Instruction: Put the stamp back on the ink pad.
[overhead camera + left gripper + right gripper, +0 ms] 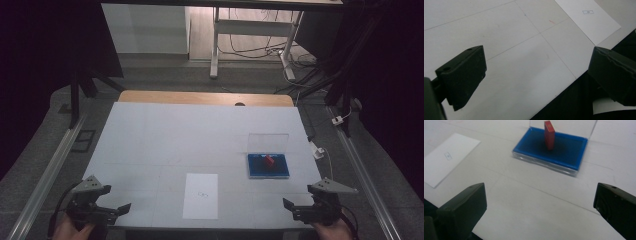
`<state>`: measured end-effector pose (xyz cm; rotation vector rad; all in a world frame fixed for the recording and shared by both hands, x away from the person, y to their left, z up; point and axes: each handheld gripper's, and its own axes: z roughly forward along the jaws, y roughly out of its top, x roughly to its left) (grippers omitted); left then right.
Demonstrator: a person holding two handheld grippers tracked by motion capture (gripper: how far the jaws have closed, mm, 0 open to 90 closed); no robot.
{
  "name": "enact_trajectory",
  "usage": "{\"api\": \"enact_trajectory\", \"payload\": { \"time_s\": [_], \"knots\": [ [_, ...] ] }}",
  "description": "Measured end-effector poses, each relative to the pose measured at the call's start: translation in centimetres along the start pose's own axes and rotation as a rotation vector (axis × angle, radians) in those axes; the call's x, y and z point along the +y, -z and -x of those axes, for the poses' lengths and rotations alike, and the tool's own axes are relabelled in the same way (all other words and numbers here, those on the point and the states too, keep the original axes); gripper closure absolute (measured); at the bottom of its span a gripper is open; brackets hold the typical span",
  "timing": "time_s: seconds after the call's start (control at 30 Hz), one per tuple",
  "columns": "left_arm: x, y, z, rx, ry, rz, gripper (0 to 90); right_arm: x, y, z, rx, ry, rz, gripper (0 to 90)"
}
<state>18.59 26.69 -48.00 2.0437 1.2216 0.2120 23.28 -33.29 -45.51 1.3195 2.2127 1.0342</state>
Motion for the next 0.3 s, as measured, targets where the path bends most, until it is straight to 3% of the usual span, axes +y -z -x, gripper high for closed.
{"api": "enact_trajectory", "payload": {
  "time_s": [0.3],
  "knots": [
    [0.13, -0.11, 0.07, 0.003, -0.002, -0.007, 2.2, -0.28, 0.18, 0.21, -0.007, -0.017, -0.014, 0.0]
  ]
}}
